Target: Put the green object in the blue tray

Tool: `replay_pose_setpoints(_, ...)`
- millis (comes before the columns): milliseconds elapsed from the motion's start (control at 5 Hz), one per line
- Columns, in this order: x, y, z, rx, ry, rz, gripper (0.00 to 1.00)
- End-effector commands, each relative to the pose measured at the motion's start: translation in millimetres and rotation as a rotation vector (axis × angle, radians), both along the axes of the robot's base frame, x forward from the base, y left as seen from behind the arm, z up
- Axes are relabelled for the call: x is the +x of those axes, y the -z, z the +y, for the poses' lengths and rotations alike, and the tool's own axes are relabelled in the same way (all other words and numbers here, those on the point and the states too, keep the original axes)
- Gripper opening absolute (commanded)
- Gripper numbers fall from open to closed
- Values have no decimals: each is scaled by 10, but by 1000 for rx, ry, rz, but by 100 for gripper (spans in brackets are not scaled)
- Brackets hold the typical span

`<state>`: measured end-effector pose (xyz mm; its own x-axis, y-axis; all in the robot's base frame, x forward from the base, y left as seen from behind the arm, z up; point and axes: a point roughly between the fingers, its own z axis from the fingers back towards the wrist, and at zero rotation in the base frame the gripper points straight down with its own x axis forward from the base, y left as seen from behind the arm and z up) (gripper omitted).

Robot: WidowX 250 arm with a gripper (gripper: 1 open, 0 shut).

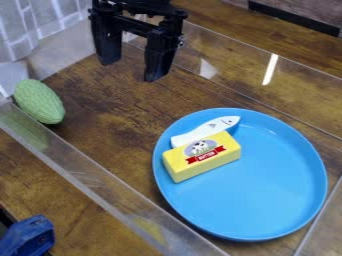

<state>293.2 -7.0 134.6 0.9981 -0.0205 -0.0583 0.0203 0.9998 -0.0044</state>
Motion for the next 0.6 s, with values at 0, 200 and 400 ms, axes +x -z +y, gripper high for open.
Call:
replay_pose_setpoints(0, -42, 52, 138, -1, -20, 12, 100)
replay_pose_setpoints(200, -89, 160, 109, -1, 46, 25, 100)
replay_pose_setpoints(400, -160, 202, 204, -3, 103, 27, 100)
